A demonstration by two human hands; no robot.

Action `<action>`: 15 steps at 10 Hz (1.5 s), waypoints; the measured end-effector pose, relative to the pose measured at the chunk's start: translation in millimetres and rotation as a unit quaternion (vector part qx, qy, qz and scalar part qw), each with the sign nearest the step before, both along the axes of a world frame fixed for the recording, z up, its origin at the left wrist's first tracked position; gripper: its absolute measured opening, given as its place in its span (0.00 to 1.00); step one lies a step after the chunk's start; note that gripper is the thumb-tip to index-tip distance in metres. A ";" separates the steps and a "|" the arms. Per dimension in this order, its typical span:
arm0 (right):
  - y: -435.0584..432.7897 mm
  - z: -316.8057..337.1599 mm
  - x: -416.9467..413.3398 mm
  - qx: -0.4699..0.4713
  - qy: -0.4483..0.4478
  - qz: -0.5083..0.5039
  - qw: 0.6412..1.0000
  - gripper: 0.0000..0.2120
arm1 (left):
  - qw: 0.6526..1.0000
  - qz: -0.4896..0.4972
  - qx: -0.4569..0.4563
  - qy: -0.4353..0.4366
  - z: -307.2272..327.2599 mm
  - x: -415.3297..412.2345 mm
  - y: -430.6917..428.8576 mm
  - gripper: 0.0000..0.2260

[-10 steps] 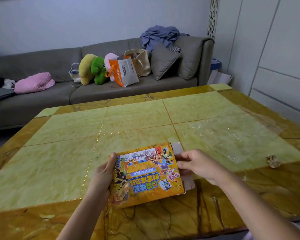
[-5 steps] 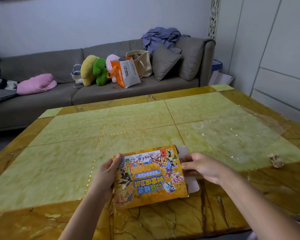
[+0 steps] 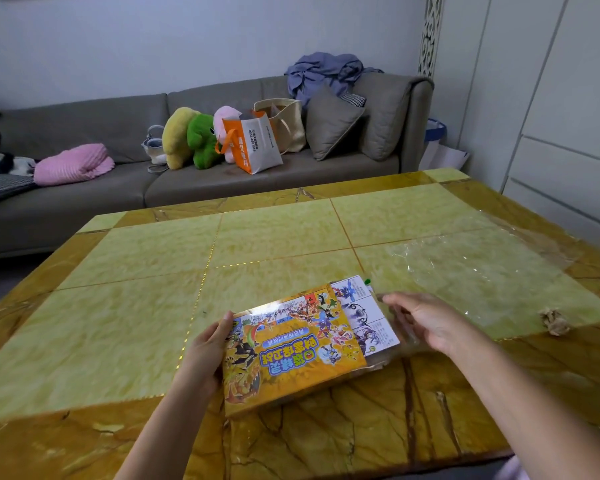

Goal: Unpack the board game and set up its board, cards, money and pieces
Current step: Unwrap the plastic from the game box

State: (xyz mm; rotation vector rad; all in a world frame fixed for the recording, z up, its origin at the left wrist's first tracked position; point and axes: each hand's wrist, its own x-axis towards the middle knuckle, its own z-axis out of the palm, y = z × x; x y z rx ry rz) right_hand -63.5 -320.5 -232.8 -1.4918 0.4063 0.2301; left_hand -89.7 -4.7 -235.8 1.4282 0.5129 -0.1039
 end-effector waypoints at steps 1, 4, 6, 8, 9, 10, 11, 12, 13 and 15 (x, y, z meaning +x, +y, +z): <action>-5.9 0.2 1.9 -0.025 0.003 -0.005 1.000 0.04 | 1.000 0.000 0.004 0.008 -4.3 1.0 4.3 0.13; -11.0 1.1 0.5 0.082 0.034 0.108 0.990 0.45 | 0.999 0.000 -0.016 0.047 -3.9 1.4 20.3 0.14; -13.4 8.5 -2.6 0.118 0.016 0.082 0.990 0.38 | 0.998 -0.017 -0.006 0.060 3.9 -0.4 23.8 0.16; -30.9 16.3 -3.5 0.143 -0.014 -0.002 0.990 0.37 | 0.997 0.001 -0.018 0.078 9.7 1.9 37.4 0.19; -42.8 22.1 -3.5 0.166 -0.029 -0.035 0.985 0.33 | 0.994 0.038 -0.059 0.079 10.8 3.6 51.5 0.20; -53.0 26.9 -2.9 0.193 -0.043 -0.064 0.978 0.28 | 0.986 0.098 -0.126 0.057 9.8 5.9 59.2 0.19; -56.9 28.8 -4.4 0.189 -0.030 -0.053 0.980 0.26 | 0.962 0.181 -0.204 -0.004 8.4 10.3 59.2 0.11; -53.8 24.3 -7.5 0.143 -0.001 -0.010 0.990 0.30 | 0.948 0.184 -0.258 -0.042 11.4 8.5 53.8 0.07; -41.0 17.3 -11.3 0.095 0.040 0.054 0.993 0.32 | 0.941 0.133 -0.309 -0.020 16.3 5.0 44.0 0.05; -10.9 7.4 -17.1 -0.129 -0.013 0.133 0.983 0.32 | 0.945 -0.008 -0.328 -0.022 22.1 3.1 8.6 0.47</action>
